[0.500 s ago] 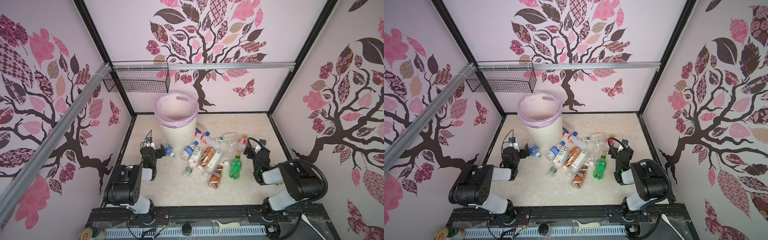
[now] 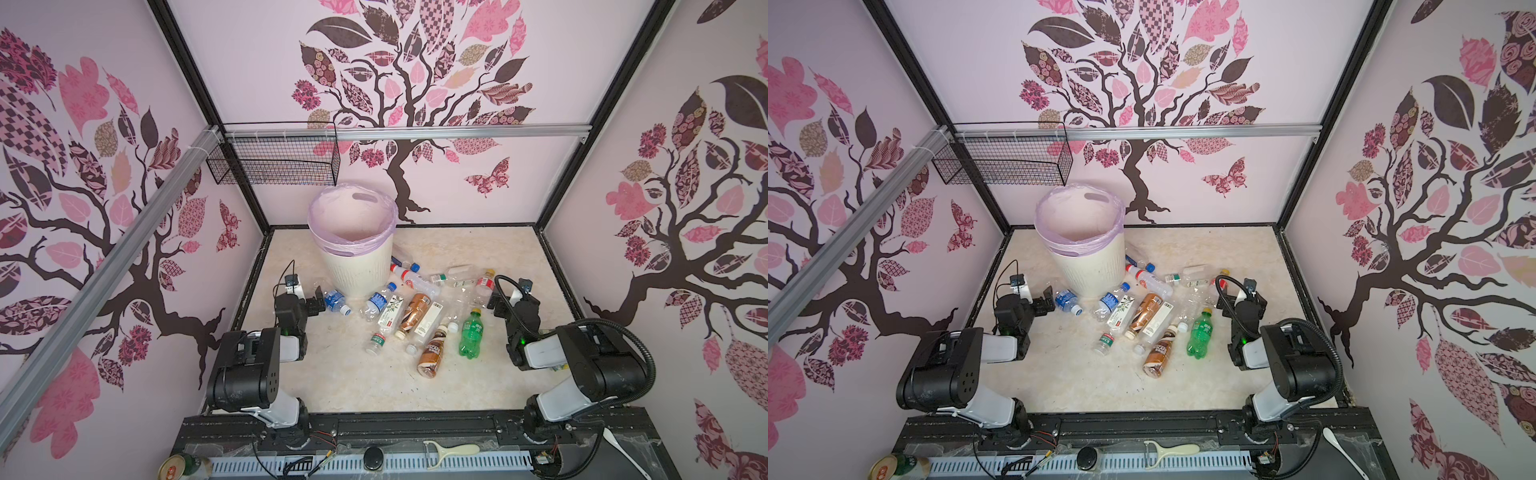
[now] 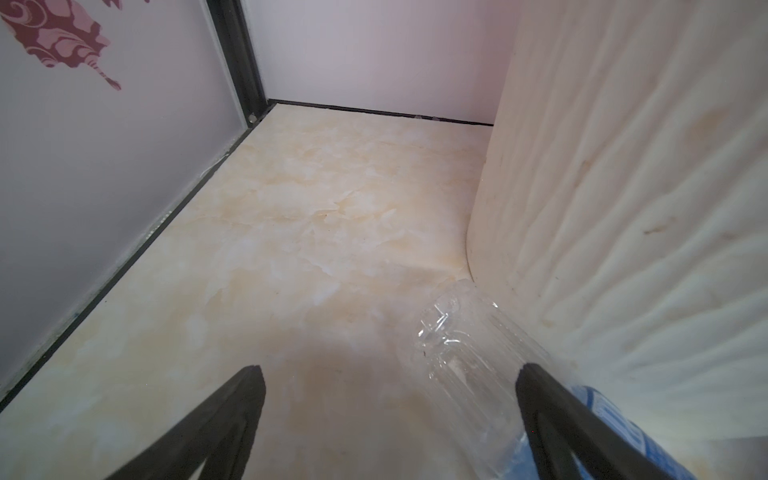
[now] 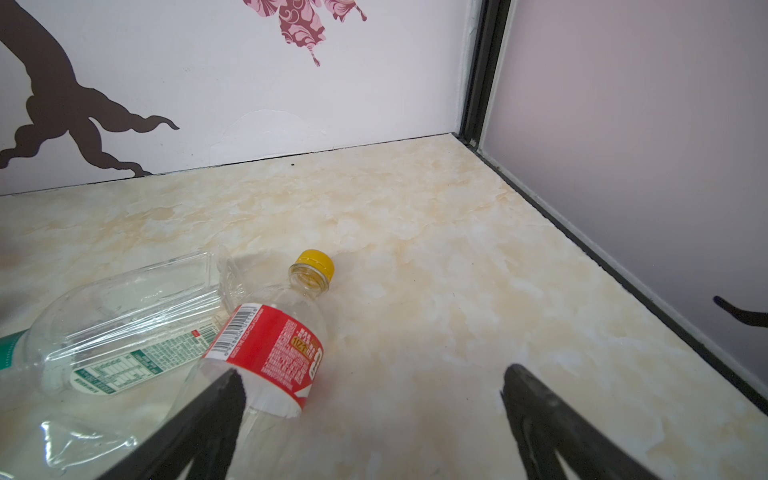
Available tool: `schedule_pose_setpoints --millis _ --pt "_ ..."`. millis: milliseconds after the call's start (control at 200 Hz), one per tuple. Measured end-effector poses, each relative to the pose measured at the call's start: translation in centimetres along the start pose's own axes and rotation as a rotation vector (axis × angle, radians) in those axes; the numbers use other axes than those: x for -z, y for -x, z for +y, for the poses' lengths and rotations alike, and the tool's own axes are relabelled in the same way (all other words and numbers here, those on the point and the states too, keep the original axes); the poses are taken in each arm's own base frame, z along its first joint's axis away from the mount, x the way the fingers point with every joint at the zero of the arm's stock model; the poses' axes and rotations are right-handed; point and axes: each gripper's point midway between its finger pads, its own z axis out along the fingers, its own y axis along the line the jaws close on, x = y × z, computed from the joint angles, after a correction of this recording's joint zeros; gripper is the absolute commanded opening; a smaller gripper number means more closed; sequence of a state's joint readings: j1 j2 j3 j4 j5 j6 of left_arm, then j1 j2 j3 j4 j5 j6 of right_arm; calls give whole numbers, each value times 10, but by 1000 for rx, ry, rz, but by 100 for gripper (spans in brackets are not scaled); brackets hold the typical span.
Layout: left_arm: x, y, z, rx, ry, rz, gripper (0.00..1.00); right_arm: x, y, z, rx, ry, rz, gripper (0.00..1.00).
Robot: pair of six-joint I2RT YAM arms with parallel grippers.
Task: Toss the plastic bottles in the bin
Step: 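Lower left gripper to blue-label bottle by bin while right arm shifts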
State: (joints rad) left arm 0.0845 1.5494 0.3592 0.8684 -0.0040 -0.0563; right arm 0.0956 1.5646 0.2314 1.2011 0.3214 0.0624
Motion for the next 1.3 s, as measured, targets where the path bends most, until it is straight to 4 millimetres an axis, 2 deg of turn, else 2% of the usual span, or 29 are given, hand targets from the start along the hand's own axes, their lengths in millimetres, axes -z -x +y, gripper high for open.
schedule_pose_setpoints --millis 320,565,955,1090,1180,1300 --pt "0 6 -1 4 -24 -24 98 0 0 0 0 0 0 99" --pt "0 -3 -15 -22 -18 9 98 0 0 0 0 0 0 99" --pt "-1 -3 -7 -15 8 17 98 0 0 -1 0 -4 2 99" --pt "9 11 1 3 44 14 98 -5 2 1 4 -8 14 99" --pt "17 35 14 23 109 -19 98 -6 8 -3 3 -33 17 99" --pt "32 58 31 59 201 -53 98 -6 35 -7 -22 -79 -6 99"
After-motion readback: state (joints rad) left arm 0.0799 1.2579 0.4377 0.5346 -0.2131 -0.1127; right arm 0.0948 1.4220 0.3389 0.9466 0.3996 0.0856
